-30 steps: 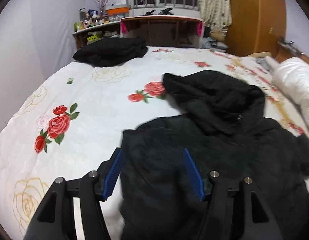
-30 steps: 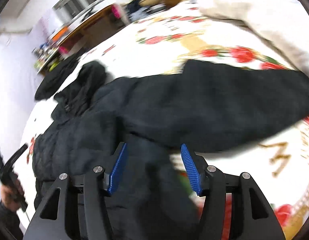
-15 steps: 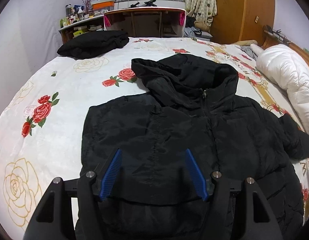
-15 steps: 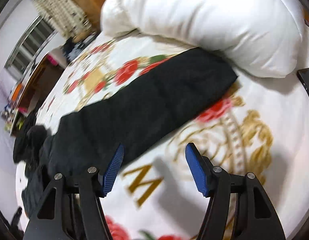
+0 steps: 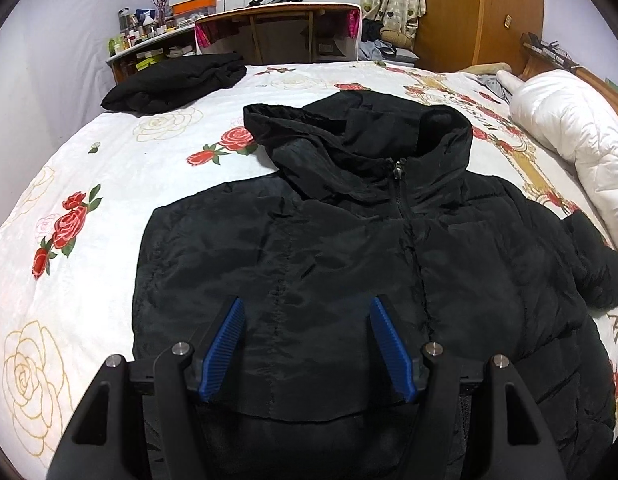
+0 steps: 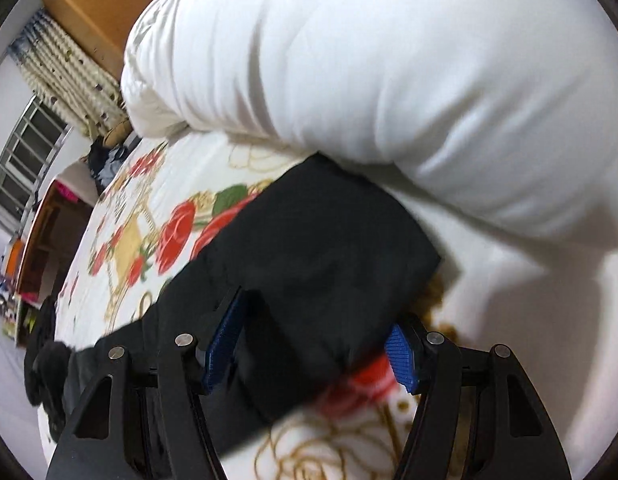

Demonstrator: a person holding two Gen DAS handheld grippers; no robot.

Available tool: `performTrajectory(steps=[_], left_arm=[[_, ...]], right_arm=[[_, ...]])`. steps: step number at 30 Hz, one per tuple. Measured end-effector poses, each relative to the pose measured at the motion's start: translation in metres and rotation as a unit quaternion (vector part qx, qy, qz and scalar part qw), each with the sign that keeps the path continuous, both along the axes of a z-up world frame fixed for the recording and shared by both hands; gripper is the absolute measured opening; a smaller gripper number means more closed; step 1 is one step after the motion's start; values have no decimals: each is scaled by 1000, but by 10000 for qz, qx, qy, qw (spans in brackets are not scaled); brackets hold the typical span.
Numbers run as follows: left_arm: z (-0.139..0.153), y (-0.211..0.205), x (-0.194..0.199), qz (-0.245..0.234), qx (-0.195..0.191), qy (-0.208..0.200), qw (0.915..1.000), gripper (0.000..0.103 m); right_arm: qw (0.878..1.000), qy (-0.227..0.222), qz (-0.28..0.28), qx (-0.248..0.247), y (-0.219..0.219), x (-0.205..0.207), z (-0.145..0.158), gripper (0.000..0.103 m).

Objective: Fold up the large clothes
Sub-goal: 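Reach the right tool to the other sleeve by the pillow and grasp it, then lift that sleeve with the right tool and fold it across the jacket body, release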

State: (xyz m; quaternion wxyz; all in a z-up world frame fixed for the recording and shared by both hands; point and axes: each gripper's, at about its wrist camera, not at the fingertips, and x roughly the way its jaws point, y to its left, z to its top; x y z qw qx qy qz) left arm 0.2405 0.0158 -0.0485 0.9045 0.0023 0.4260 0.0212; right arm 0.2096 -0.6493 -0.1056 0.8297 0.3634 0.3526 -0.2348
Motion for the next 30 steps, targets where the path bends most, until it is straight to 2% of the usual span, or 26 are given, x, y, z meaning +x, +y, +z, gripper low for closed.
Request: performTrajectory(steps=[2,4,5,6,9,18,23,30], left_arm=[[-1,1,0,16,-26,34,10000,68],[-1,2,-2,43,-75,37,10000,68],[-1,4,-3,60,-91,36,9999,68],[0,5,-4,71,-109,33,9999,68],[4,10,-8,98,-156,0,9998,68],[30,30,-21,192,-269,-212,9992,68],[45,38,-30,208,-389,-316,9985,68],[59,50,-40,203,-553,-444,9973,68]], right_arm=[[9998,183,-64,-78,0,5,3,60],[9998,160,-76,-13,0,4,7,18],[9998,164,-92,33,0,2,9,16],[9999,138,-79,32,1,0,13,9],[10000,22,63,-70,6,-3,32,7],[9927,-699,847,-497,59,-8,130,6],[9821,-1066,1407,-660,110,-1,179,6],[9611,-1483,2206,-751,191,24,225,6]])
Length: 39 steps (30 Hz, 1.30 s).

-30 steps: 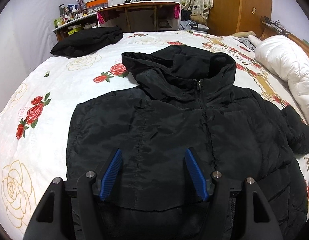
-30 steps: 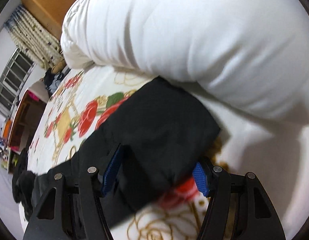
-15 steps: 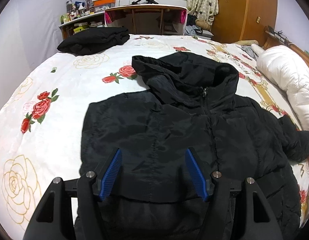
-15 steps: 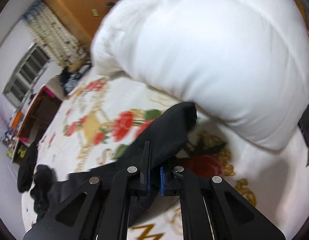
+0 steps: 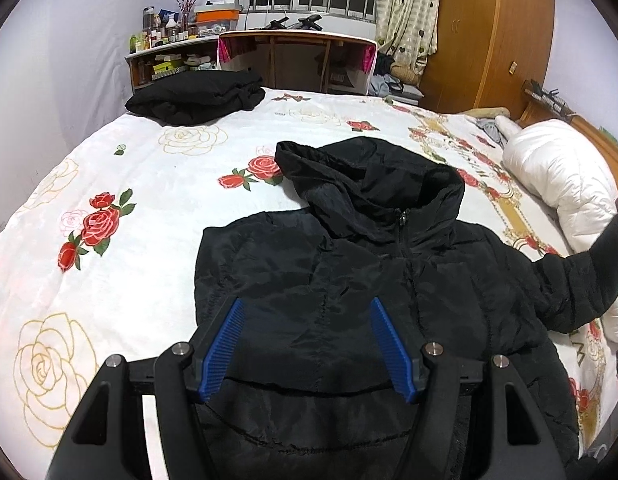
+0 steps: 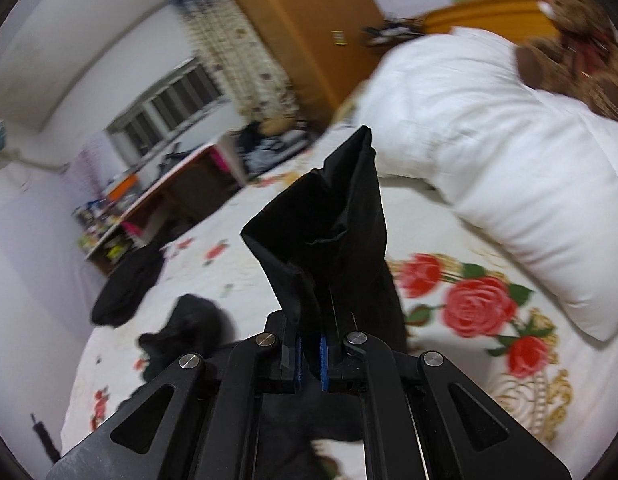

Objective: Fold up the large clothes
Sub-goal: 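Lift that sleeve with the right tool and fold it across the jacket body, release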

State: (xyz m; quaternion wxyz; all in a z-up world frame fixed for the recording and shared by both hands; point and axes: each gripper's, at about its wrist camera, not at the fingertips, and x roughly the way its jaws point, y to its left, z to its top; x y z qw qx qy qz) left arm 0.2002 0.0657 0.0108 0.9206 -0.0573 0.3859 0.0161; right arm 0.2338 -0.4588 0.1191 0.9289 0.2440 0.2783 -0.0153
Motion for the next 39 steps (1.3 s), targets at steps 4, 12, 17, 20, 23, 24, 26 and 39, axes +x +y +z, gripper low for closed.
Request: performTrajectory(steps=[4,12,17,20,23,24,26,39], left_arm=[[9,7,-5,6,-51,-94,9999,68],[15,23,-14,64,-143,-218,9996,68],[11,39,-20,173,-278,-198,9993,68],[8,44,-21,231,-341,-178,9990,68],[6,49,-23,265,-376,-176,9988,68],[5,50,-23,279,-392,-173,9987,68],[3,54,-22,299,-433,-165,9985,68],[-12,56,-13,166,-505,-58,9986,68]], right_arm=[[9987,-164,481,-33,47,8,15,6],[9900,-144,1396,-142,145,26,10,6],[9827,2,1850,-100,192,33,-11,6],[9774,127,2107,-79,222,36,-27,6],[9731,268,2290,-32,243,39,-42,6],[9710,359,2363,-1,252,42,-51,6],[9675,481,2483,21,265,45,-63,6],[9388,1583,3057,137,332,66,-178,23]])
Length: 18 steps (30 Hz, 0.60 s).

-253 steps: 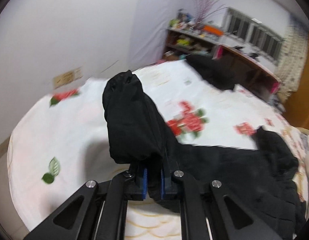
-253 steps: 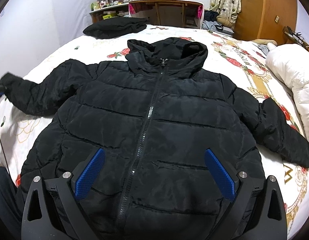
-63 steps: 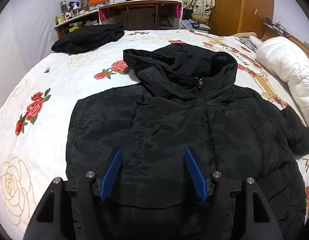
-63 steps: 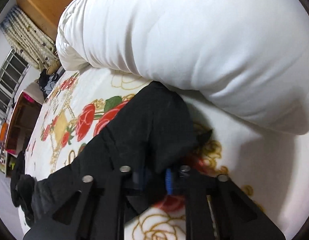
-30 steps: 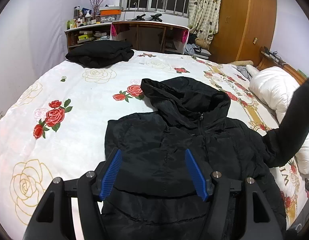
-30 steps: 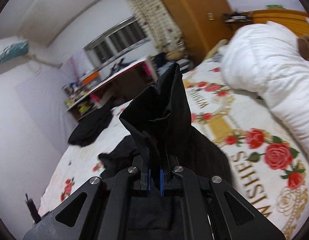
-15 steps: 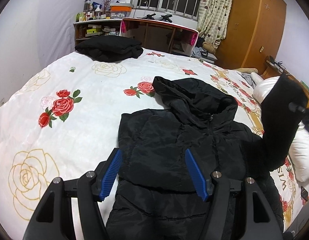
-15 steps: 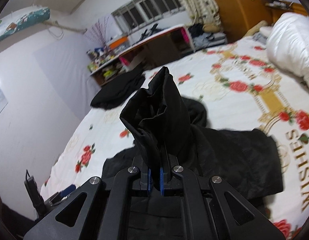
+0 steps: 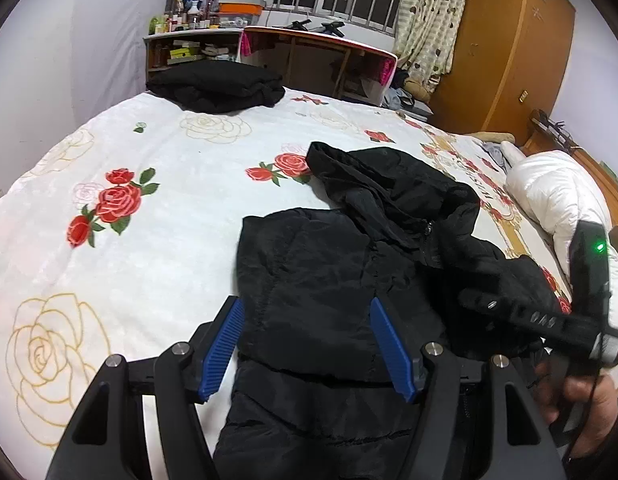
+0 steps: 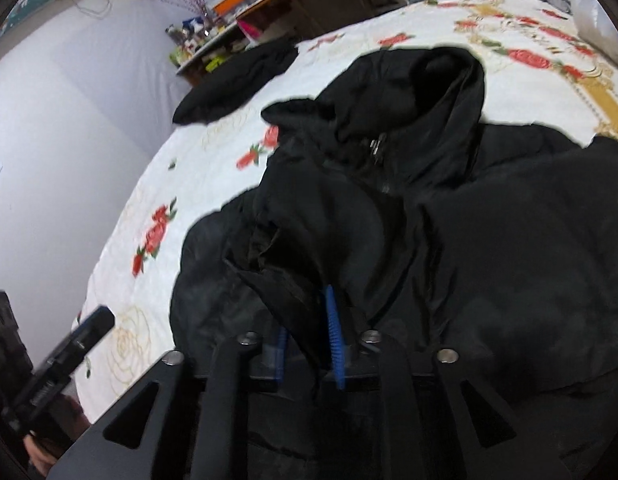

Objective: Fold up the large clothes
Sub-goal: 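Lift that sleeve with the right tool and fold it across the jacket body, release, then grasp the jacket hem with the left tool while the right tool grasps the hem too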

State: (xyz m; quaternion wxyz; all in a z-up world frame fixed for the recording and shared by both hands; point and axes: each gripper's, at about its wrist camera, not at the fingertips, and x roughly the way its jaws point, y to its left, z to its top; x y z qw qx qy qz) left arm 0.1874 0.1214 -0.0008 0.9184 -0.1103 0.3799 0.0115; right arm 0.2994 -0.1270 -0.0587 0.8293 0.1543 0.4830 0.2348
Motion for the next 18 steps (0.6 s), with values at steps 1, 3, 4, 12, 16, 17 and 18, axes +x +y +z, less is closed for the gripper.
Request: performTrajectory(steps=[1,3,4,12,16,17,18], left_arm=[[-1,-1,2,-29,-8,6,10000,68],[-2,-6,6,-103,-26,3,9999,68],[-2,-9,7,-138,-34,-5,9999,68],[-6,-45,36,-591,-342,37,9977,75],[-27,-73,65,-911,-645,406,9929,75],[-35,-81,73,-977,-669,535,9915,75],[-42,-88,81,-1018,-698,655,9902,75]], right_arm=[[10000,15,60,-5,2,-1,-2,30],[9998,-5,189,114,2,-5,0,48],[9995,-37,235,199,1,-7,3,58],[9979,-593,207,175,-36,-30,41,60],[9975,-655,-269,-45,-85,-37,44,60],[9970,-640,-428,-112,-100,-39,43,60],[9965,-616,-547,-141,-112,-39,42,60]])
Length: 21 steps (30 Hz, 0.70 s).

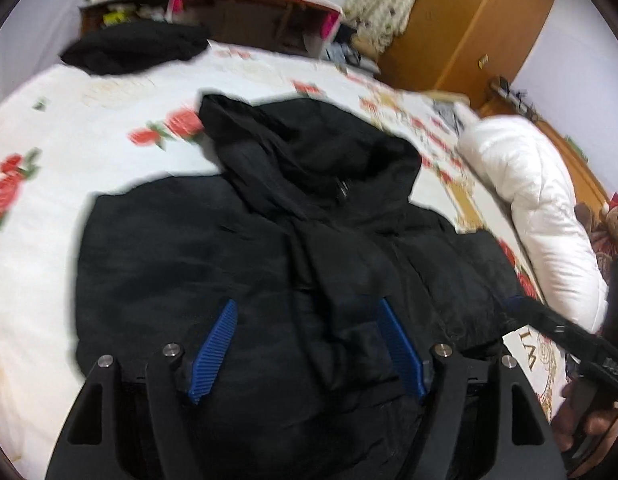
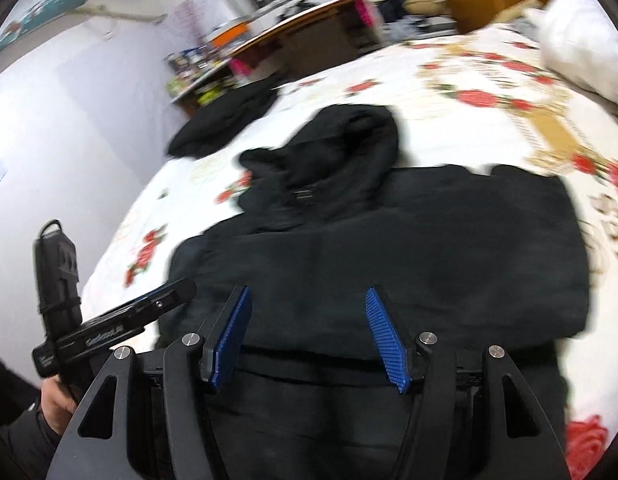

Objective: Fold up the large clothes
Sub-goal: 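Grasp the jacket hem with the left tool while the right tool grasps the hem too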

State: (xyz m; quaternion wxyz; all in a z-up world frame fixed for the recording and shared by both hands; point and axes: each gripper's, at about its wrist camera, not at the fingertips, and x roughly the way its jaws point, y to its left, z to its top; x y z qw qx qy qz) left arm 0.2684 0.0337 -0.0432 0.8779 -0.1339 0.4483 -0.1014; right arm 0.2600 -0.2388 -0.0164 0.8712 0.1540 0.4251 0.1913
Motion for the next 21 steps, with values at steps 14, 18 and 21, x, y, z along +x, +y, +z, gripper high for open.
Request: performTrajectory(steps=[14,18,21], left_arm=[[3,1,0,68,666,-180,9976,10],[-17,16,4,235,776,-33,9967,11],[-30,8,7,61,1114,-120,9937,12]], right_arm=[[9913,-112,-1188,-560,-94,10,2,23],[9892,224,-921,-1114,-72,40,-40,18],[9889,492,-898,-1076,-72,46,-73,10]])
